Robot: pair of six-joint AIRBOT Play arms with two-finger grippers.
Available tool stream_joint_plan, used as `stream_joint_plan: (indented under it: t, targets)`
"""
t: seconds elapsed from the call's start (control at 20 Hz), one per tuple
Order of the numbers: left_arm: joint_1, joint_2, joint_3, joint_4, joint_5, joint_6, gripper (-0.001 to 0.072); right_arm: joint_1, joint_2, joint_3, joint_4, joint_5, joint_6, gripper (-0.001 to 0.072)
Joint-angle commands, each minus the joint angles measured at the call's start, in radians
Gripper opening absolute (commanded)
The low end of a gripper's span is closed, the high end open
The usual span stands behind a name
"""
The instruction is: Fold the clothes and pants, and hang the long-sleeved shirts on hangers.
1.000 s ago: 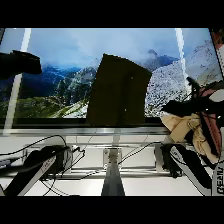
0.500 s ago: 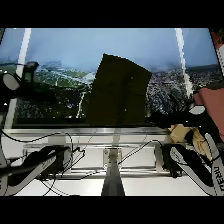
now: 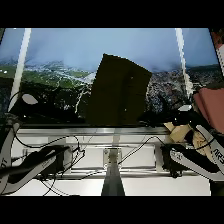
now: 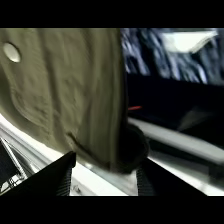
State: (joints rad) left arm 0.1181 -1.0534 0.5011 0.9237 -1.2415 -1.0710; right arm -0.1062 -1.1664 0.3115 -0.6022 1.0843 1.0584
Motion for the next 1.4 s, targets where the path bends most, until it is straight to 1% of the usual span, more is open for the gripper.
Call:
stream_joint_plan:
  t: [0.0,0.05,0.1,0.2,0.25,0.35,0.45,0.5,0.55,0.6,0.7,0.75,0.9,1.05,1.25,1.35]
  targets:
    - [0.000,-0.025,-0.053,-0.133,0.063,0.040,0.0504,0.009,-0.020,0.003,0.055,-0.051,-0.107,0.0372]
    - [-0.001,-0.039,-0.060,-0.132,0.063,0.040,0.0504,0.009,-0.020,0.007,0.056,-0.056,-0.108,0.0298]
    - [-0.005,-0.053,-0.066,-0.132,0.063,0.040,0.0504,0.009,-0.020,0.010,0.058,-0.059,-0.108,0.0253]
    - [-0.026,-0.086,-0.074,-0.133,0.065,0.042,0.0504,0.009,-0.020,0.014,0.058,-0.059,-0.110,0.0081]
    - [-0.044,-0.105,-0.075,-0.137,0.065,0.053,0.0504,0.009,-0.020,0.014,0.056,-0.060,-0.111,0.0049]
    - [-0.085,-0.145,-0.075,-0.190,0.092,0.070,0.0503,0.009,-0.020,0.014,0.055,-0.061,-0.111,0.0049]
    - [-0.146,-0.187,-0.075,-0.250,0.151,0.076,0.0500,0.009,-0.020,0.014,0.055,-0.061,-0.111,0.0049]
    - [-0.180,-0.206,-0.074,-0.282,0.173,0.109,0.0498,0.009,-0.020,0.014,0.055,-0.061,-0.111,0.0049]
    - [-0.211,-0.223,-0.073,-0.320,0.193,0.169,0.0494,0.009,-0.020,0.014,0.055,-0.060,-0.117,0.0049]
    - [-0.230,-0.235,-0.071,-0.362,0.206,0.227,0.0422,0.009,-0.020,0.019,0.054,-0.050,-0.139,0.0049]
    - [-0.235,-0.238,-0.050,-0.441,0.209,0.307,0.0102,0.009,-0.019,0.055,0.048,-0.004,-0.141,0.0049]
    - [-0.230,-0.238,-0.025,-0.459,0.208,0.335,0.0017,0.010,-0.018,0.087,0.048,0.031,-0.146,0.0048]
    - [-0.228,-0.216,0.108,-0.461,0.201,0.344,0.0017,0.010,0.021,0.212,0.048,0.117,-0.160,0.0048]
    - [-0.214,-0.136,0.317,-0.457,0.186,0.343,0.0016,0.024,0.111,0.368,0.047,0.140,-0.153,0.0047]
    - [-0.143,0.072,0.593,-0.454,0.187,0.342,0.0016,0.111,0.277,0.630,0.048,0.138,-0.152,0.0048]
    - [-0.097,0.215,0.664,-0.453,0.187,0.343,0.0017,0.150,0.358,0.750,0.048,0.137,-0.151,0.0048]
